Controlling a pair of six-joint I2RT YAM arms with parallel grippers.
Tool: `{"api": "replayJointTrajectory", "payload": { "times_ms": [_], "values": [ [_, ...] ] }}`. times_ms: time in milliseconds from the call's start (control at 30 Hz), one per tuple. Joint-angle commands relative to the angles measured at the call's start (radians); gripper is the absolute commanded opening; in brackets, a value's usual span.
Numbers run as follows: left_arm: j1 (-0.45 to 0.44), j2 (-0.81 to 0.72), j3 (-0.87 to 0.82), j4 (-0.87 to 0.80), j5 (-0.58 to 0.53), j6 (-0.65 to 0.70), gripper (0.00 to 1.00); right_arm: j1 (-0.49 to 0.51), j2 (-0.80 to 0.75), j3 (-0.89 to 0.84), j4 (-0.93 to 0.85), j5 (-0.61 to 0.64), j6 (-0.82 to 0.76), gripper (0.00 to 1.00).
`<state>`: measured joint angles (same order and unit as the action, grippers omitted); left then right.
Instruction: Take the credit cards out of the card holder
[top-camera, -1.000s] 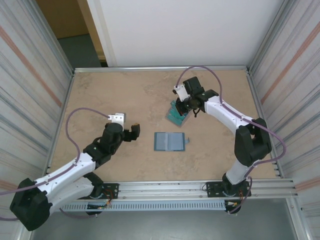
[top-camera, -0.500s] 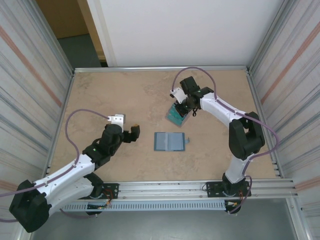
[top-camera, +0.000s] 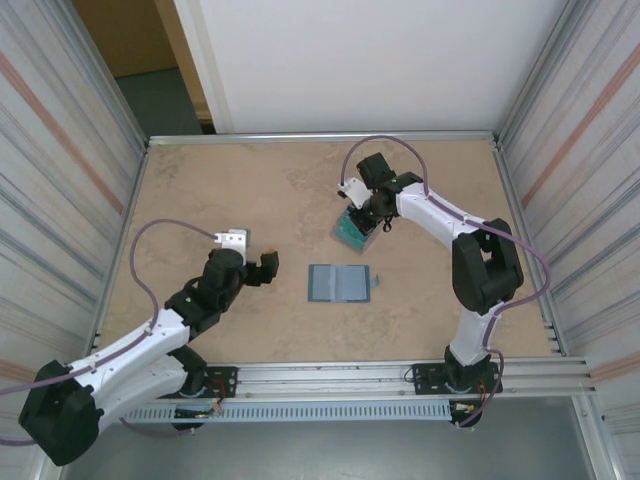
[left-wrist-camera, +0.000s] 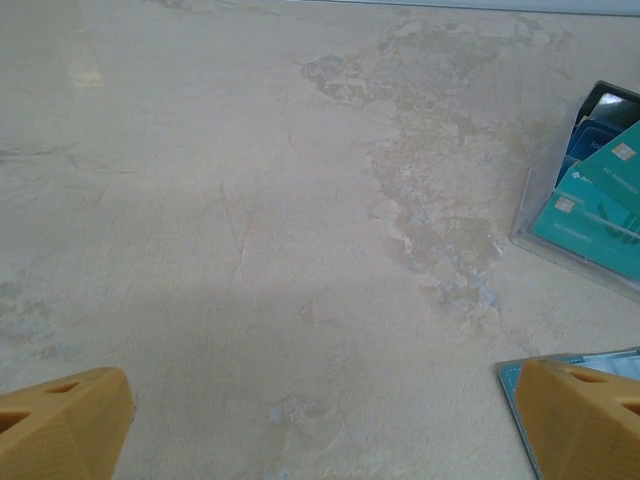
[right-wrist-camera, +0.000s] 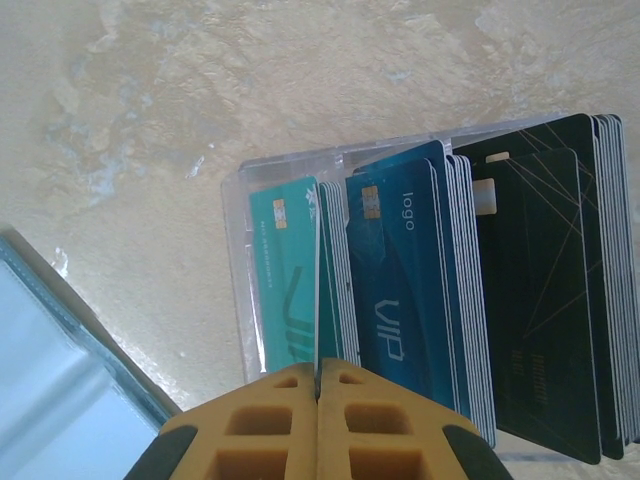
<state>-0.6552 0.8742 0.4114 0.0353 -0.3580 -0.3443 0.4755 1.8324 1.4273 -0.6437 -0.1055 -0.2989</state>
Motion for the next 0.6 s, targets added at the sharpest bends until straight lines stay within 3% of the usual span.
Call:
{"api": "replayJointTrajectory", "payload": {
  "times_ms": [0,567],
  "values": [
    [0.009,-0.023,-0.015,0.017,0.001,-0.01,0.99,-0.003,0.024,0.037,-0.038,-0.013,-0.03,0.0],
    [0.017,-0.024,-0.012,0.02,0.008,-0.012,0.99,0.003,0.055,0.069,-0.083,-0.05,-0.057,0.03]
  ]
}}
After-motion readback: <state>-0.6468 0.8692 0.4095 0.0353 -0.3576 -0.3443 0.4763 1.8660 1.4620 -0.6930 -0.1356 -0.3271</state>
